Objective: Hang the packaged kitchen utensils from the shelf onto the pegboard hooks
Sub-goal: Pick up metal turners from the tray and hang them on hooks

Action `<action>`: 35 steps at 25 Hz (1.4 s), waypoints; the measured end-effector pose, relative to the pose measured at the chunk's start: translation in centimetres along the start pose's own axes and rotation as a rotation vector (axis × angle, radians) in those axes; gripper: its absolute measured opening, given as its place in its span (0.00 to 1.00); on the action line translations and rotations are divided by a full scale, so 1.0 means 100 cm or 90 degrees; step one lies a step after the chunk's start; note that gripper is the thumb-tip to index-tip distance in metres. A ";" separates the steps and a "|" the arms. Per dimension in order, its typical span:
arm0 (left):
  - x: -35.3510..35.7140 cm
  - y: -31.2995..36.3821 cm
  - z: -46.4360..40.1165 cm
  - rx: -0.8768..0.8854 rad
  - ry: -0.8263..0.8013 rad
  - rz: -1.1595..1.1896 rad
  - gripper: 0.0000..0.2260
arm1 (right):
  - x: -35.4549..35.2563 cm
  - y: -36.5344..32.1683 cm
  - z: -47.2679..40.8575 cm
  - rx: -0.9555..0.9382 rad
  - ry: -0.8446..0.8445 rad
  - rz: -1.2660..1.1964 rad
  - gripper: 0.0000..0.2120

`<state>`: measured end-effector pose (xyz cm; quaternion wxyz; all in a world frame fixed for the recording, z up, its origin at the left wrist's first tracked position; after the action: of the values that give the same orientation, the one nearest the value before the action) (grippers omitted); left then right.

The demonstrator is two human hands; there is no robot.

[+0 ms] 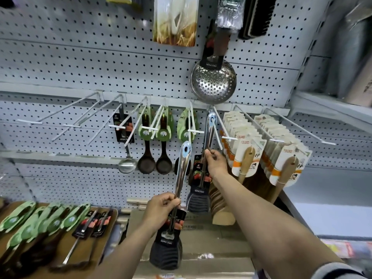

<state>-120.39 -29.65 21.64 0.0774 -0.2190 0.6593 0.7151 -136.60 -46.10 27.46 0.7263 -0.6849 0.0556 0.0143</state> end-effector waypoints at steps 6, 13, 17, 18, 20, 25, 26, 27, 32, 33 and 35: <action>0.007 0.013 0.021 0.009 0.012 -0.001 0.07 | -0.017 -0.008 0.031 0.019 -0.037 -0.058 0.19; 0.028 0.036 0.057 0.016 0.040 -0.013 0.08 | -0.027 -0.009 0.118 -0.024 -0.223 -0.141 0.13; 0.042 0.055 0.075 0.039 0.046 0.039 0.06 | -0.044 -0.022 0.147 -0.121 -0.209 -0.146 0.02; 0.046 0.060 0.081 0.040 0.044 0.067 0.06 | -0.050 -0.027 0.153 -0.142 -0.207 -0.155 0.02; 0.050 0.063 0.085 0.040 0.052 0.076 0.06 | -0.058 -0.035 0.160 -0.175 -0.199 -0.160 0.03; 0.059 0.063 0.087 0.024 0.057 0.066 0.06 | -0.072 -0.043 0.161 -0.169 -0.158 -0.174 0.02; 0.063 0.064 0.087 0.021 0.052 0.079 0.06 | -0.073 -0.044 0.159 -0.164 -0.156 -0.173 0.02; 0.066 0.066 0.087 0.020 0.046 0.089 0.05 | -0.074 -0.045 0.157 -0.160 -0.154 -0.166 0.02; 0.073 0.061 0.064 0.023 0.038 0.093 0.04 | -0.070 -0.048 0.139 -0.145 -0.151 -0.137 0.05; 0.073 0.058 0.056 0.023 0.037 0.089 0.04 | -0.068 -0.048 0.133 -0.144 -0.147 -0.130 0.05; 0.072 0.055 0.038 0.026 0.038 0.070 0.04 | -0.061 -0.048 0.119 -0.144 -0.141 -0.119 0.05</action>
<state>-129.84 -27.83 23.81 0.0232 -0.2019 0.6870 0.6976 -141.46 -34.22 33.47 0.6447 -0.7586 -0.0904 0.0283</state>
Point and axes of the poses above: each hand's wrist, its own z-axis away from the middle knuckle, its own x-axis out of the palm, y = z × x, the point moved 4 cm from there along -z, towards the middle knuckle, and after that the axes turned 7 degrees about -z, right-handed, at the moved point
